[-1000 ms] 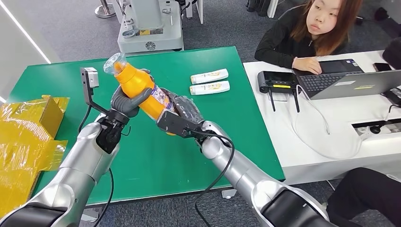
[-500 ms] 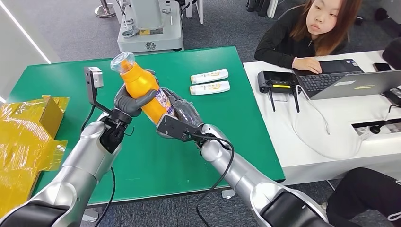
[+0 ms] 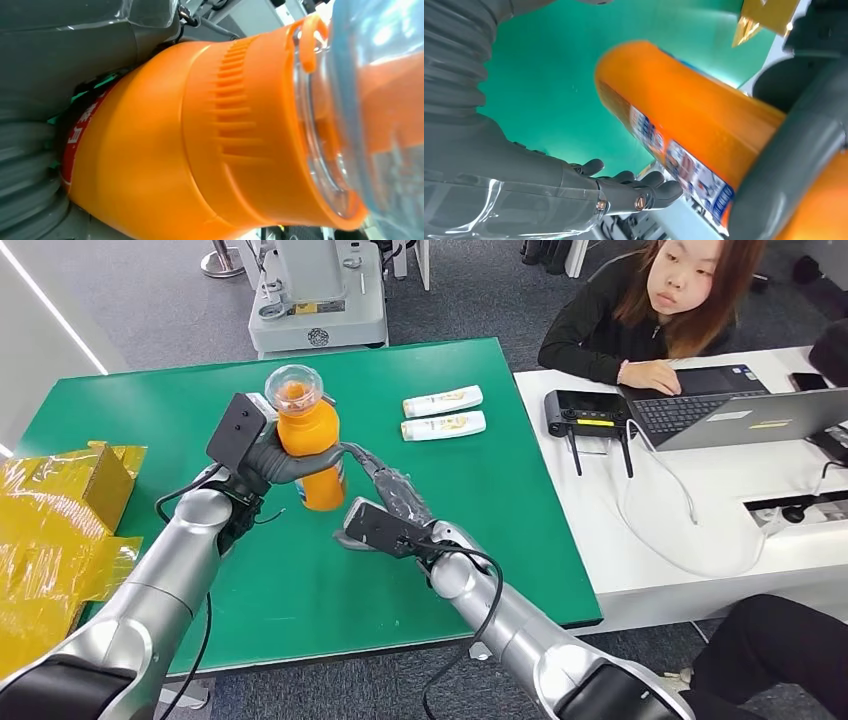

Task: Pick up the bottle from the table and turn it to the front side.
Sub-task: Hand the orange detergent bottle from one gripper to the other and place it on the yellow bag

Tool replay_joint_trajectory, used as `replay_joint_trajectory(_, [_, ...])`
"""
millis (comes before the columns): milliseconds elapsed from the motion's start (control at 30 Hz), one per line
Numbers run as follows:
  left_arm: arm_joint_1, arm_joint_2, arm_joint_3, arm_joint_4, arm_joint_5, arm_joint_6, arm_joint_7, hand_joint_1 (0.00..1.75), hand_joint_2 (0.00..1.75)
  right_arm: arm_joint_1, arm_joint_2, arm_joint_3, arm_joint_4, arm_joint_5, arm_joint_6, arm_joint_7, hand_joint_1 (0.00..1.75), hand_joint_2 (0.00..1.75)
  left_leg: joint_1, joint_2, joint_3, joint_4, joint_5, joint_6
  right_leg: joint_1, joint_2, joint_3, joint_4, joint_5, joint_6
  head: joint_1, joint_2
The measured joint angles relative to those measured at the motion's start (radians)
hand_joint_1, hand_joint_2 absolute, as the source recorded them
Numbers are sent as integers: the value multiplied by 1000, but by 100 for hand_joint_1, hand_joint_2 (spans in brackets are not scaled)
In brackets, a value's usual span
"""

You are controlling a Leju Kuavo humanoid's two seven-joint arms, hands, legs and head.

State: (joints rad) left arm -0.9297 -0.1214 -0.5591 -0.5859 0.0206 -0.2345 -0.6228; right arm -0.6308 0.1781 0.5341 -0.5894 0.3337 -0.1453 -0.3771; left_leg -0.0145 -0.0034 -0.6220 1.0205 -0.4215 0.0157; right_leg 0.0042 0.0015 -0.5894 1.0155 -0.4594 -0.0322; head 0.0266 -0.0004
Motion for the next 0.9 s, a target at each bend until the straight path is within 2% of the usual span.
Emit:
replay_joint_trajectory(133, [-4, 9, -7, 0, -56, 45, -10, 175, 175, 16, -1, 0, -18, -10, 2, -6, 0, 175, 0, 0, 0, 0, 0, 0, 0, 0, 0, 0, 0, 0, 0, 0])
replay_joint_trajectory(300, [-26, 51, -54, 0, -337, 257, -36, 175, 175, 94, -18, 0, -103, -60, 11, -34, 0, 175, 0, 0, 0, 0, 0, 0, 0, 0, 0, 0, 0, 0, 0, 0])
replay_joint_trajectory(433, [-71, 128, -125, 0, -623, 419, 24, 175, 175, 206, -59, -9, -255, -101, -20, -35, 0, 175, 0, 0, 0, 0, 0, 0, 0, 0, 0, 0, 0, 0, 0, 0])
replay_joint_trajectory(533, [-112, 198, -164, -6, -787, 482, 93, 175, 175, 307, -98, -40, -411, -113, -41, -29, 0, 175, 0, 1, -1, 0, 0, 0, 0, 1, -1, 0, 0, 0, 0, 0])
replay_joint_trajectory(633, [-155, 270, -178, -11, -892, 509, 148, 175, 175, 398, -123, -80, -554, -111, -56, -28, 0, 175, 1, 2, -2, 0, 0, 0, 1, 2, -2, 0, 0, 0, 0, 0])
replay_joint_trajectory(767, [-206, 365, -182, -27, -970, 528, 180, 175, 175, 487, -136, -114, -699, -99, -67, -30, 0, 175, 1, 4, -2, -1, 0, 0, 1, 4, -3, 0, 0, 0, 0, 0])
replay_joint_trajectory(900, [-238, 426, -183, -51, -1059, 531, 225, 175, 175, 531, -139, -135, -787, -87, -74, -27, 0, 175, 1, 3, -2, -1, 0, 0, 1, 4, -3, 0, 0, 0, 0, 0])
